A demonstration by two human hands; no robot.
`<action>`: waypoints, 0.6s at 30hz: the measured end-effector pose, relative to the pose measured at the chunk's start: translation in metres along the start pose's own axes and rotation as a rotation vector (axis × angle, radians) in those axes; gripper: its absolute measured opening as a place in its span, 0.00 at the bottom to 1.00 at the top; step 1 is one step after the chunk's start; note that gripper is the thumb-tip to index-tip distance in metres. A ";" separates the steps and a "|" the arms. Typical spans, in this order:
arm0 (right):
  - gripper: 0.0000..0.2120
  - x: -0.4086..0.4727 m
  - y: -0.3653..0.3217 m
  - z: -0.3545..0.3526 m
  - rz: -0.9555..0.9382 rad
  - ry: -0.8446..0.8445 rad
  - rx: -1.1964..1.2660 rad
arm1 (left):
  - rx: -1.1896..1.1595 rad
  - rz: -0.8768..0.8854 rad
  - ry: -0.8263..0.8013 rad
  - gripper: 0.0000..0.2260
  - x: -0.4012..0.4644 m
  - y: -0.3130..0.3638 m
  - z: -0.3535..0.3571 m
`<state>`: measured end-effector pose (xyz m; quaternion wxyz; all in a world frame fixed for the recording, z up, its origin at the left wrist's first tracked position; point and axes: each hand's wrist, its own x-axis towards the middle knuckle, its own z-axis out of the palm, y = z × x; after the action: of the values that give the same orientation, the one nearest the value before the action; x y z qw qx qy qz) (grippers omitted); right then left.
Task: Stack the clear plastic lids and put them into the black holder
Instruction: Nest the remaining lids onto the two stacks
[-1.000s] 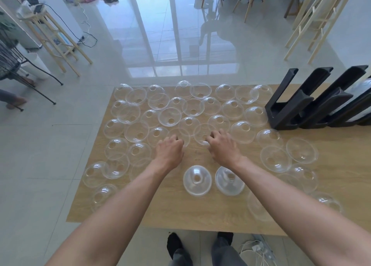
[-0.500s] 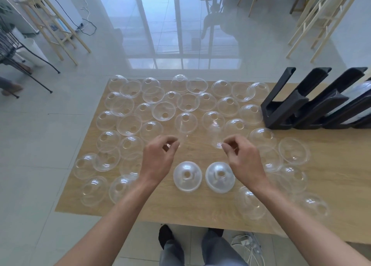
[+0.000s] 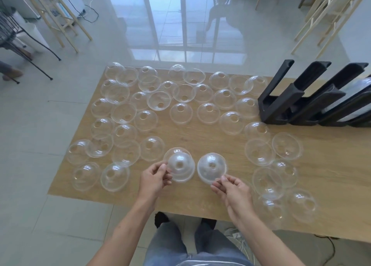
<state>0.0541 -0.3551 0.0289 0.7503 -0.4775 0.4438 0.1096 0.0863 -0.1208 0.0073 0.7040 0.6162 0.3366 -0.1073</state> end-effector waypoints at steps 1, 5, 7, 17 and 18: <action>0.06 0.001 0.002 0.001 0.008 0.021 0.014 | 0.023 0.004 0.021 0.07 0.001 -0.002 0.000; 0.07 0.006 0.010 0.003 -0.001 0.079 0.030 | 0.182 0.045 0.052 0.05 0.005 -0.003 -0.005; 0.08 0.005 0.012 0.006 -0.044 0.099 -0.023 | 0.272 0.059 0.036 0.05 0.006 -0.002 -0.009; 0.26 -0.016 0.013 0.025 -0.753 0.270 -1.033 | 0.886 0.433 -0.422 0.42 0.017 0.008 -0.019; 0.32 -0.013 0.012 0.029 -0.754 0.251 -1.152 | 0.915 0.445 -0.457 0.46 0.019 0.005 -0.015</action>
<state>0.0554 -0.3217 0.0359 0.3075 -0.9297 0.2026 0.0037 0.0986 -0.1002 -0.0002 0.4253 0.8763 -0.0440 -0.2221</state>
